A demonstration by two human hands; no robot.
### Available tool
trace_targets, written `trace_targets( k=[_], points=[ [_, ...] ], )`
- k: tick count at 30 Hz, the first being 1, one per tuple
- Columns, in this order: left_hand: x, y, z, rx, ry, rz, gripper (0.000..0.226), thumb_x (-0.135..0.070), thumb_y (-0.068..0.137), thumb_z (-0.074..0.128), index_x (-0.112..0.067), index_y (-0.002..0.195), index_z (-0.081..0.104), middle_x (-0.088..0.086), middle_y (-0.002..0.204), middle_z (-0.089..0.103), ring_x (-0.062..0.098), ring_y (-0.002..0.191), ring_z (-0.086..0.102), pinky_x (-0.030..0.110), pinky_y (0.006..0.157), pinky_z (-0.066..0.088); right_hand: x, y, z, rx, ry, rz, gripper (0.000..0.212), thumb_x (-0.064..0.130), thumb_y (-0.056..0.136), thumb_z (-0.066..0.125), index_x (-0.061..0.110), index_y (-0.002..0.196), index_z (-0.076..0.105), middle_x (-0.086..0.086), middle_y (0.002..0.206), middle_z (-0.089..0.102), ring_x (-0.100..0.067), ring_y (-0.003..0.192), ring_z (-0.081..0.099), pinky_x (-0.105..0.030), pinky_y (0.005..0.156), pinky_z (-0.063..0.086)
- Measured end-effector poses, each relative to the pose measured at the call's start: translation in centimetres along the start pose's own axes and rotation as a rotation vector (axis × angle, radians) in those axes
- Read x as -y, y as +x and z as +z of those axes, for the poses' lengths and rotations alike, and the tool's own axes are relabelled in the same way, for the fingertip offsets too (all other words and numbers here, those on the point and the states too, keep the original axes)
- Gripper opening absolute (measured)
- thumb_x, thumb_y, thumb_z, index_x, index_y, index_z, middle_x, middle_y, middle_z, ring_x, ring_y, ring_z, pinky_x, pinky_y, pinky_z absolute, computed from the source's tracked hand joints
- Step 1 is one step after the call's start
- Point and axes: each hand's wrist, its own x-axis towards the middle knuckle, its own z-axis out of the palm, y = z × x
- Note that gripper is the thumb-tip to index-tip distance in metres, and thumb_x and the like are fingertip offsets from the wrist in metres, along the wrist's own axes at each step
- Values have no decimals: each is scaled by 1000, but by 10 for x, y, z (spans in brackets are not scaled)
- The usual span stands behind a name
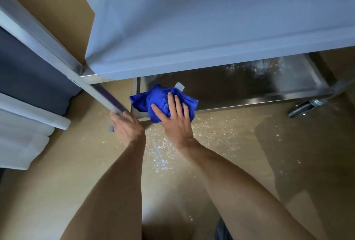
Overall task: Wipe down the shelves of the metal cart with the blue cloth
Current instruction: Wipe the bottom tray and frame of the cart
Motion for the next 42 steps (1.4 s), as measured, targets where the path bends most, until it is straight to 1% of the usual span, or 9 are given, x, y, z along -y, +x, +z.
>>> trace_targets(
  k=[3,7,10,12,15,20,30,37,42],
  points=[
    [-5,6,0,8,-7,-82,30,-43,99,35,-16,106,45,9,97,60,30,85,60,42,79,51,-50,-18,-15,-2,-37,119,79,13,88,62,41,152,24,-21,163,9,-41,148,15,-53,117,16],
    [-14,-12,-6,-26,108,-101,36,-36,98,41,-8,120,45,17,115,53,35,97,55,45,84,45,-143,-52,-33,-52,-95,435,76,32,90,64,40,154,23,-23,162,9,-41,148,16,-55,112,26],
    [-23,-54,0,88,333,287,38,-23,100,43,-6,133,40,20,135,43,38,117,49,46,97,41,-192,-67,-51,-100,-26,637,62,51,97,43,40,154,22,-22,163,3,-39,150,9,-59,112,28],
    [-29,-75,20,316,523,556,55,-39,103,33,-13,150,21,18,158,18,37,143,24,47,114,26,-205,-69,-57,-107,-27,636,59,54,98,34,38,154,25,-21,164,2,-38,151,5,-58,115,22],
    [-46,-88,53,473,625,529,66,-54,101,17,-19,155,2,20,161,-8,37,149,-2,49,118,14,-206,-60,-58,-164,-12,660,53,55,98,34,37,148,40,-20,163,13,-39,149,12,-57,116,15],
    [-72,-67,91,478,652,463,65,-54,100,15,-24,156,1,24,160,-4,41,148,-2,51,115,16,-194,-16,-51,-193,-58,710,49,51,97,35,37,142,49,-21,156,29,-41,142,27,-59,113,20],
    [-66,-63,112,340,681,496,67,-57,94,20,-26,153,16,23,160,6,39,146,6,54,110,20,-183,-12,-30,-274,-64,598,46,50,97,43,37,140,51,-14,158,31,-34,144,29,-53,115,20],
    [-66,-66,113,318,676,513,66,-55,95,25,-22,152,19,26,158,11,40,145,7,56,108,22,-329,-22,-74,-362,71,1197,53,52,100,36,38,151,35,-14,165,7,-37,150,8,-59,118,16],
    [-68,-67,113,320,681,508,66,-53,96,25,-21,153,18,27,158,8,41,146,5,55,108,20,-274,-2,-62,-264,-6,1165,53,47,99,33,34,151,37,-16,163,15,-39,149,11,-58,117,9]
  ],
)
